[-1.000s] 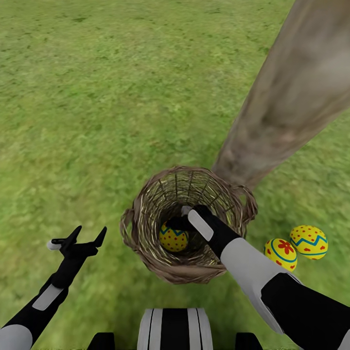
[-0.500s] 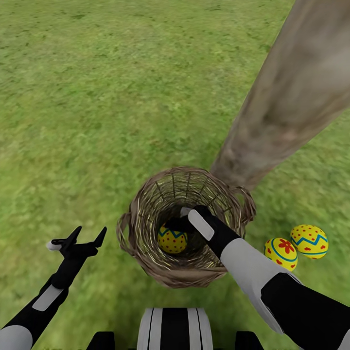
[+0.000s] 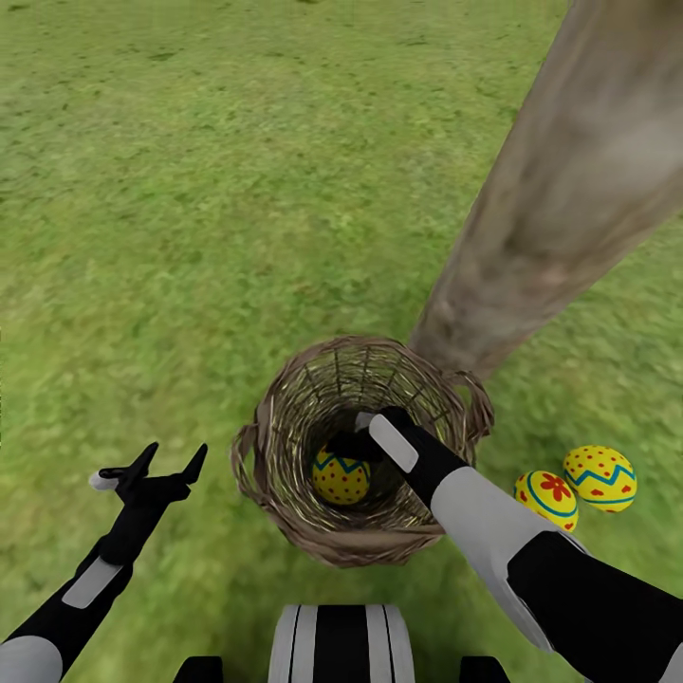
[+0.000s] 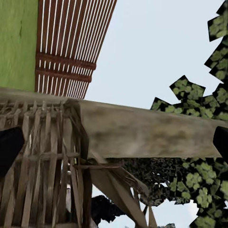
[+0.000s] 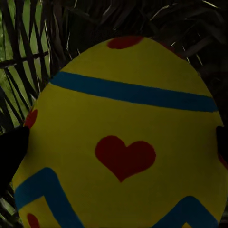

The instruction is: Take the three Easter eggs out of the wicker basket on the lawn in the garden, then place them on the lawn next to a single tree (choose any tree) so that all three eggs are next to the same tree and none are left in the basket.

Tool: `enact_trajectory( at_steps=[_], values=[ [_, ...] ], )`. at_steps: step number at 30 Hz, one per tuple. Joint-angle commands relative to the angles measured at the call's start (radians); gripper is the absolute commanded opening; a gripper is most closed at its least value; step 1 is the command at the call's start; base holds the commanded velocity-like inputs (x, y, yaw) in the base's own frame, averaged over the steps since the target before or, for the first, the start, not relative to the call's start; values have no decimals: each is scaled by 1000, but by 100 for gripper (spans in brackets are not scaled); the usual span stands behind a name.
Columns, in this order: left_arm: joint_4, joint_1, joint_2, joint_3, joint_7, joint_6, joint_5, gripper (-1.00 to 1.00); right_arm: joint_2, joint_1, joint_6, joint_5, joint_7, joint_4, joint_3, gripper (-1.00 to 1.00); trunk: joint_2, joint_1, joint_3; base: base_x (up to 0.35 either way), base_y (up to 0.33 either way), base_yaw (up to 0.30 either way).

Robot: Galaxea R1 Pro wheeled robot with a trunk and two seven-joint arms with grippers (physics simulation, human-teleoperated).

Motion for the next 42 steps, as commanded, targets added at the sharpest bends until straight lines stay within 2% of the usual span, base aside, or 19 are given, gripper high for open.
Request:
enact_trajectory(
  at_steps=[1,26,42],
  values=[
    [0,-1,1,-7,-5,11,6,100,0,-1,1,-10,-9,0,3,-100,0,-1,3,0,0,0],
    [2,-1,1,-7,5,17,5,100,0,-1,3,-10,-9,-1,2,-100,6,-12,100,0,0,0],
    [-13,-2,12,-4,6,29,-4,100,0,5,5,-4,-6,-1,7,-100,10,-19,162,0,0,0]
  ],
)
